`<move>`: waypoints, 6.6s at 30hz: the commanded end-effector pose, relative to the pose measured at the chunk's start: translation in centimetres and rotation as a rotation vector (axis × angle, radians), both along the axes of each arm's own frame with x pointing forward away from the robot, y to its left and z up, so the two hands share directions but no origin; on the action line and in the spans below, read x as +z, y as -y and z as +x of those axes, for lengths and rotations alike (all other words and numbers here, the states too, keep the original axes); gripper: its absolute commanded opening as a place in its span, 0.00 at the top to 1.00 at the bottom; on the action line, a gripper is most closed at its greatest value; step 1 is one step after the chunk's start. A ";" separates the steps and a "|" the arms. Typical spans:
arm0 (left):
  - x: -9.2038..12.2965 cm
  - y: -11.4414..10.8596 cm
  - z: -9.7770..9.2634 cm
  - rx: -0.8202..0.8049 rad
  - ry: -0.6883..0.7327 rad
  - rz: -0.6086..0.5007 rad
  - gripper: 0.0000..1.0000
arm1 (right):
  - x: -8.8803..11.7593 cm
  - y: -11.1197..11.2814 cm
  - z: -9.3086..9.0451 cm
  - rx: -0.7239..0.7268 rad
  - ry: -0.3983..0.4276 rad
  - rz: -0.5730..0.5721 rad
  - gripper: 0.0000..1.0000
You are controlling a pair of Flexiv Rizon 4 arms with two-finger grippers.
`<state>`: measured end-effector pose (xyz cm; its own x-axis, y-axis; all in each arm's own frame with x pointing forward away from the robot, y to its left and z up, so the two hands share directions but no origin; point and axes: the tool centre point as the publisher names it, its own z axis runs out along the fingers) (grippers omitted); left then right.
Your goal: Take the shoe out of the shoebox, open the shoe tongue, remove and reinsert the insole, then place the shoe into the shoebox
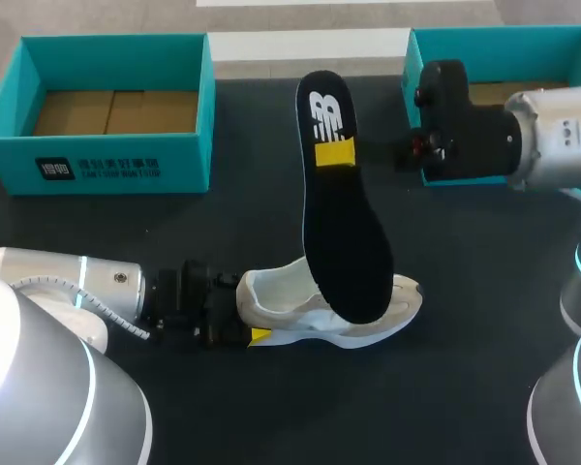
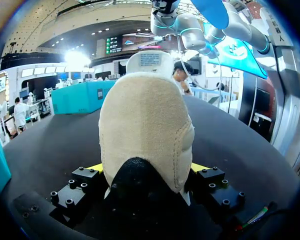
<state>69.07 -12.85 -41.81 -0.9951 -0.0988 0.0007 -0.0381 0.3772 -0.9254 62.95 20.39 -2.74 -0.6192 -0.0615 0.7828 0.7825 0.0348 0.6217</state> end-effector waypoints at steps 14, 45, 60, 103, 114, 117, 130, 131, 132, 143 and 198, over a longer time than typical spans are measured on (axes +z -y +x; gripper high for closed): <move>-0.1 0.1 -0.1 0.003 0.000 0.002 1.00 | -0.5 -0.9 -1.2 -0.022 -0.028 0.025 1.00; 3.1 -1.0 -0.4 -0.013 0.012 0.251 0.00 | -0.5 -0.9 -1.2 -0.022 -0.028 0.025 1.00; 3.5 -1.1 -0.7 -0.015 0.029 0.290 0.00 | -0.5 -0.9 -1.2 -0.022 -0.028 0.025 1.00; 9.4 -0.2 -1.0 -0.050 -0.084 0.943 0.00 | -0.5 -0.9 -1.2 -0.022 -0.028 0.025 1.00; 8.8 -0.4 -1.3 -0.063 -0.132 1.058 0.00 | -0.5 -0.9 -1.2 -0.022 -0.028 0.025 1.00; 8.7 -0.4 -1.3 -0.064 -0.147 1.067 0.00 | -0.5 -0.9 -1.2 -0.022 -0.028 0.025 1.00; 8.7 0.5 -1.3 -0.036 -0.146 1.075 0.00 | -0.5 -0.9 -1.2 -0.022 -0.028 0.025 1.00; 8.7 0.6 -0.9 -0.034 -0.150 1.071 0.00 | -0.5 -0.9 -1.2 -0.022 -0.028 0.025 1.00; 8.7 0.8 -0.5 -0.029 -0.152 1.073 0.00 | -0.5 -0.9 -1.2 -0.022 -0.028 0.025 1.00; 7.9 3.3 3.3 0.006 -0.145 1.096 0.05 | -0.5 -0.9 -1.2 -0.022 -0.028 0.025 1.00; 9.3 4.5 4.3 -1.510 -0.041 1.136 1.00 | -0.5 -0.9 -1.2 -0.022 -0.028 0.025 1.00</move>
